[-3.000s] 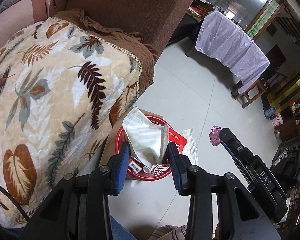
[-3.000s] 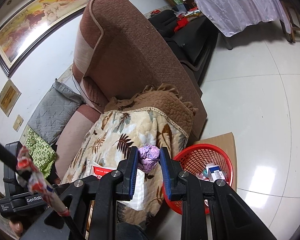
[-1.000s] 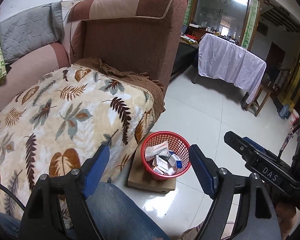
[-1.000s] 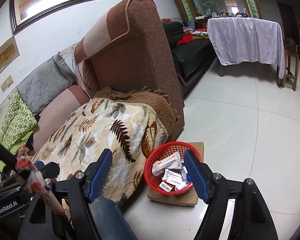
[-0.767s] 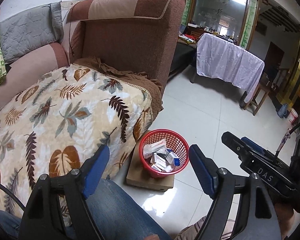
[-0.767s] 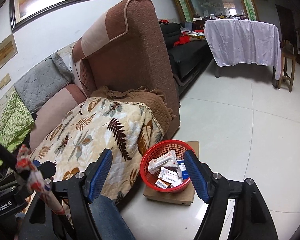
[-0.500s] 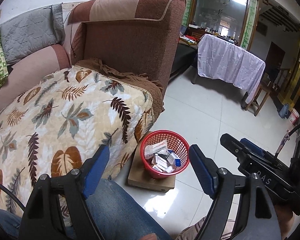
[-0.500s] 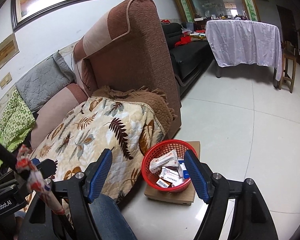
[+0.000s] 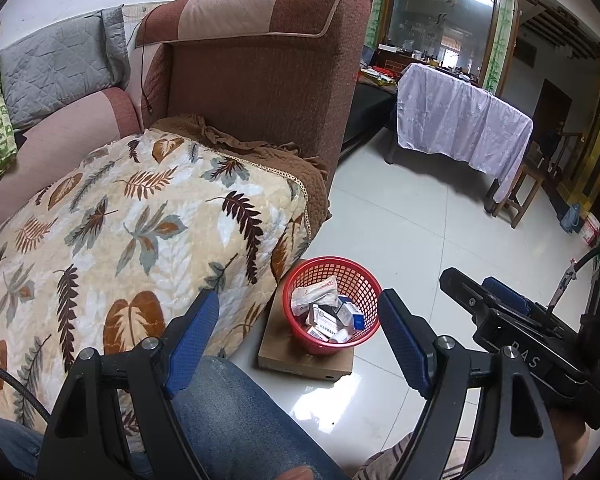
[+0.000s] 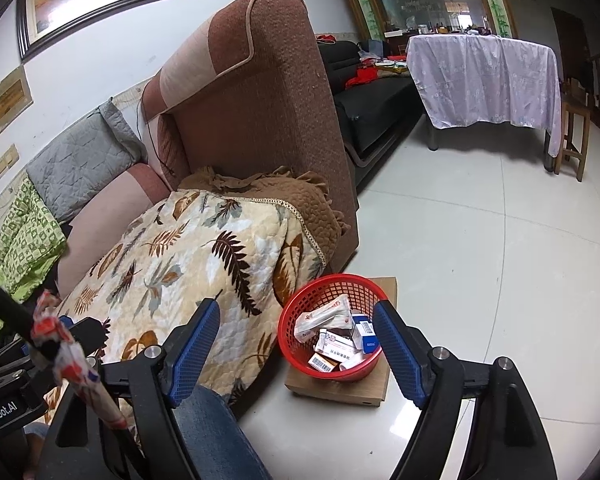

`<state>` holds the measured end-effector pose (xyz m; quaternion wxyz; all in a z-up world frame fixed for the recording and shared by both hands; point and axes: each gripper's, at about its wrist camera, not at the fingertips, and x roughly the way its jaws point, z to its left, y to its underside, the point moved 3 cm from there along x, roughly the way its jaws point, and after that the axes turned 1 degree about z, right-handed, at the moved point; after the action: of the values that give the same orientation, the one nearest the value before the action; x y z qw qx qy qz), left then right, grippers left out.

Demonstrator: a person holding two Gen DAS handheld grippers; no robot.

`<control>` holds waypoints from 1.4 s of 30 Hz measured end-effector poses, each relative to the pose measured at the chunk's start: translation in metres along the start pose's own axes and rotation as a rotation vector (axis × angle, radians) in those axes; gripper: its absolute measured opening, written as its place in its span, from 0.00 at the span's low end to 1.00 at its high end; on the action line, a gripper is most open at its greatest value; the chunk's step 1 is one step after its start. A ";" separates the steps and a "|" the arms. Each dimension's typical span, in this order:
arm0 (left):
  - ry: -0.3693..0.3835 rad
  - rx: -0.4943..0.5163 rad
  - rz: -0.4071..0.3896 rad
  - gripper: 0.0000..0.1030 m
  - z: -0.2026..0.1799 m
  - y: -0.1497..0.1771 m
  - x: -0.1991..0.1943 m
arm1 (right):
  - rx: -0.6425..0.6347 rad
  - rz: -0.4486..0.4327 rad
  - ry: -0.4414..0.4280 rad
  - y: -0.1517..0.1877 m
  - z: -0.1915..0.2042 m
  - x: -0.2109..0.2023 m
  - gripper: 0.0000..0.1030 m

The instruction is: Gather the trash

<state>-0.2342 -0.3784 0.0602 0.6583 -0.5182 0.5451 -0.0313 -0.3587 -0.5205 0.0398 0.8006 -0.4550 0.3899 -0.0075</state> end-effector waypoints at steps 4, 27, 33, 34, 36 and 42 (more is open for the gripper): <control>0.000 0.003 0.005 0.78 0.001 0.002 -0.001 | 0.001 0.003 0.000 0.000 -0.001 0.001 0.80; -0.009 0.004 0.015 0.78 0.003 0.004 0.002 | 0.001 0.005 0.002 0.001 -0.001 0.002 0.81; -0.008 0.004 0.015 0.78 0.002 0.003 0.002 | 0.001 0.005 0.000 0.002 -0.002 0.004 0.81; -0.008 0.004 0.014 0.78 0.002 0.003 0.002 | 0.001 0.007 -0.001 0.001 -0.002 0.003 0.81; -0.007 0.006 0.015 0.78 0.002 0.003 0.003 | 0.000 0.005 0.003 0.001 -0.002 0.003 0.81; -0.007 0.005 0.016 0.78 0.001 0.002 0.004 | 0.005 0.009 0.004 0.004 -0.001 0.004 0.81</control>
<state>-0.2329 -0.3795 0.0562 0.6617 -0.5122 0.5470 -0.0256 -0.3582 -0.5206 0.0341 0.8009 -0.4511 0.3937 -0.0058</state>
